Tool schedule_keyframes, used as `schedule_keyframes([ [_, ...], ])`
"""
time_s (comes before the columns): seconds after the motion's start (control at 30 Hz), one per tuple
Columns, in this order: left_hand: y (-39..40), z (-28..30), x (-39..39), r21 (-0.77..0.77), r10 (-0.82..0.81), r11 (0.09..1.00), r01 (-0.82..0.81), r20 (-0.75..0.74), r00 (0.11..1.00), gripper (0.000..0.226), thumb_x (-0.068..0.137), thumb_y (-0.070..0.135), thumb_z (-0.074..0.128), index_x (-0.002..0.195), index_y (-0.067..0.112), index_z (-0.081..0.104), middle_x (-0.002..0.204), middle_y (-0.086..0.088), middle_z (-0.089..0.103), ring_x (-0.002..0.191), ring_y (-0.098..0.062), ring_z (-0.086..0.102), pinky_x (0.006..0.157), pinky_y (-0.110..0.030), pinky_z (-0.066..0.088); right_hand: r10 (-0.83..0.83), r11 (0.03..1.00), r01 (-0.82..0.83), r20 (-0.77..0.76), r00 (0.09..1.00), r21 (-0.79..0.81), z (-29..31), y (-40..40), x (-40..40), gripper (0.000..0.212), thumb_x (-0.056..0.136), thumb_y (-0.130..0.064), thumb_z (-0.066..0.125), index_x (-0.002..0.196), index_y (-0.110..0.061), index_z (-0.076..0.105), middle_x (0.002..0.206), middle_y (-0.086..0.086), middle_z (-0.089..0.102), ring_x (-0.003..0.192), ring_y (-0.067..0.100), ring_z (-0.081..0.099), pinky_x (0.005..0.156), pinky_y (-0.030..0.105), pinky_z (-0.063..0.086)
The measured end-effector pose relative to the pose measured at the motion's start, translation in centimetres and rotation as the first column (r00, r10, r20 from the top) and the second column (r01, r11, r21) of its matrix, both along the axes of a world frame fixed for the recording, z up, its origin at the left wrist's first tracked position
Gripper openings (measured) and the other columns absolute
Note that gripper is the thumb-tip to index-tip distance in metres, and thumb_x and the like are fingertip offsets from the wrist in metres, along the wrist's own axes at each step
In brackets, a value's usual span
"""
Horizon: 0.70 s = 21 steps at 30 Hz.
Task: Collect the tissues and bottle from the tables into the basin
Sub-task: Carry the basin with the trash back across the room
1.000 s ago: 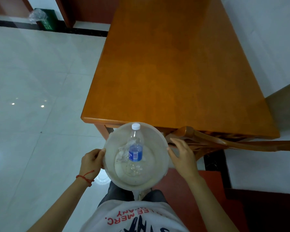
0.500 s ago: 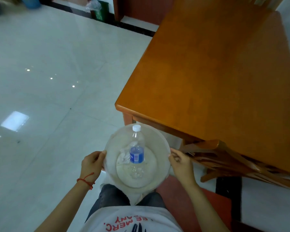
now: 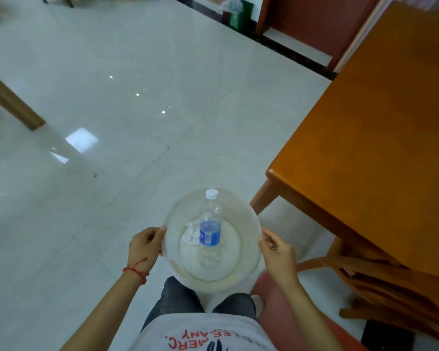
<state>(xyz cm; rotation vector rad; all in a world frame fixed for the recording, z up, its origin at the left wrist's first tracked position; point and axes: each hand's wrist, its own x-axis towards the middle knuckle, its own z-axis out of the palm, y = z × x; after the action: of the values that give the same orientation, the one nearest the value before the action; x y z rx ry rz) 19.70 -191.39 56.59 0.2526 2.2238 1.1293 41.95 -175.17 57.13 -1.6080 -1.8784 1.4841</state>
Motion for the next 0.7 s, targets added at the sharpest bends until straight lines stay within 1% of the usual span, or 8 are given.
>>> schedule_keyframes([
  [0.07, -1.6, 0.0, -2.3, -0.008, 0.035, 0.999, -0.035, 0.004, 0.999, 0.027, 0.088, 0.026, 0.052, 0.075, 0.008, 0.067, 0.073, -0.011, 0.067, 0.071, -0.031, 0.063, 0.077, -0.049, 0.055, 0.036, 0.999, -0.036, -0.007, 0.999, -0.011, -0.2, -0.9, -2.8, 0.030, 0.089, -0.022, 0.057, 0.119, -0.019, 0.061, 0.104, -0.004, 0.067, 0.092, 0.004, 0.060, 0.066, 0.005, 0.047],
  [0.1, -2.4, 0.0, -3.4, -0.010, 0.055, 0.998, -0.055, 0.003, 0.998, 0.027, 0.088, 0.026, 0.053, 0.076, 0.008, 0.067, 0.074, -0.012, 0.067, 0.072, -0.033, 0.063, 0.077, -0.050, 0.055, 0.053, 0.999, -0.053, -0.009, 0.999, -0.014, -0.2, -1.3, -4.2, 0.031, 0.089, -0.022, 0.056, 0.120, -0.019, 0.060, 0.106, -0.003, 0.067, 0.095, 0.006, 0.061, 0.069, 0.005, 0.047],
  [0.2, -4.2, 0.0, -6.2, -0.011, 0.100, 0.995, -0.100, 0.000, 0.995, 0.026, 0.088, 0.026, 0.053, 0.076, 0.009, 0.067, 0.072, -0.010, 0.066, 0.070, -0.031, 0.062, 0.076, -0.051, 0.055, 0.077, 0.997, -0.078, -0.027, 0.997, -0.030, -0.2, -2.2, -7.8, 0.032, 0.089, -0.019, 0.056, 0.121, -0.016, 0.059, 0.112, 0.000, 0.065, 0.101, 0.013, 0.060, 0.084, 0.019, 0.047],
  [0.33, -5.6, 0.1, -9.7, -0.008, 0.155, 0.988, -0.155, -0.001, 0.988, 0.024, 0.088, 0.024, 0.053, 0.070, 0.013, 0.065, 0.067, -0.004, 0.063, 0.063, -0.022, 0.059, 0.074, -0.049, 0.055, 0.099, 0.995, -0.099, -0.019, 0.995, -0.029, -0.5, -2.8, -12.1, 0.032, 0.088, -0.017, 0.057, 0.120, -0.014, 0.059, 0.116, 0.004, 0.064, 0.105, 0.017, 0.059, 0.096, 0.033, 0.047],
  [0.43, -5.7, -0.1, -11.7, 0.006, 0.192, 0.981, -0.192, 0.010, 0.981, 0.024, 0.088, 0.023, 0.054, 0.065, 0.020, 0.062, 0.068, -0.001, 0.063, 0.063, -0.019, 0.058, 0.073, -0.046, 0.056, 0.114, 0.993, -0.115, -0.013, 0.993, -0.027, -0.7, -2.5, -14.5, 0.032, 0.088, -0.014, 0.057, 0.120, -0.012, 0.059, 0.110, 0.004, 0.064, 0.102, 0.017, 0.058, 0.091, 0.029, 0.046],
  [0.53, -4.7, -0.4, -13.4, 0.012, 0.207, 0.978, -0.207, 0.020, 0.978, 0.023, 0.088, 0.022, 0.054, 0.067, 0.018, 0.062, 0.067, -0.001, 0.063, 0.062, -0.019, 0.058, 0.071, -0.044, 0.056, 0.129, 0.991, -0.130, -0.015, 0.991, -0.022, -0.9, -1.3, -16.6, 0.032, 0.088, -0.012, 0.057, 0.120, -0.010, 0.059, 0.109, 0.005, 0.063, 0.099, 0.016, 0.057, 0.086, 0.025, 0.042],
  [0.63, -2.9, -0.9, -15.2, 0.024, 0.224, 0.974, -0.225, 0.036, 0.974, 0.023, 0.088, 0.021, 0.054, 0.067, 0.017, 0.062, 0.067, -0.003, 0.062, 0.061, -0.018, 0.058, 0.069, -0.041, 0.056, 0.137, 0.990, -0.137, -0.014, 0.990, -0.023, -1.4, 0.7, -18.8, 0.032, 0.088, -0.013, 0.057, 0.120, -0.010, 0.059, 0.111, 0.008, 0.065, 0.100, 0.018, 0.059, 0.084, 0.025, 0.043],
  [0.7, -1.3, -1.2, -16.8, 0.022, 0.216, 0.976, -0.217, 0.034, 0.976, 0.021, 0.088, 0.022, 0.053, 0.071, 0.014, 0.063, 0.067, -0.002, 0.062, 0.062, -0.018, 0.058, 0.068, -0.039, 0.055, 0.127, 0.991, -0.128, -0.025, 0.992, -0.027, -1.8, 2.3, -20.4, 0.031, 0.088, -0.014, 0.057, 0.119, -0.010, 0.059, 0.112, 0.009, 0.066, 0.100, 0.019, 0.060, 0.081, 0.021, 0.046],
])
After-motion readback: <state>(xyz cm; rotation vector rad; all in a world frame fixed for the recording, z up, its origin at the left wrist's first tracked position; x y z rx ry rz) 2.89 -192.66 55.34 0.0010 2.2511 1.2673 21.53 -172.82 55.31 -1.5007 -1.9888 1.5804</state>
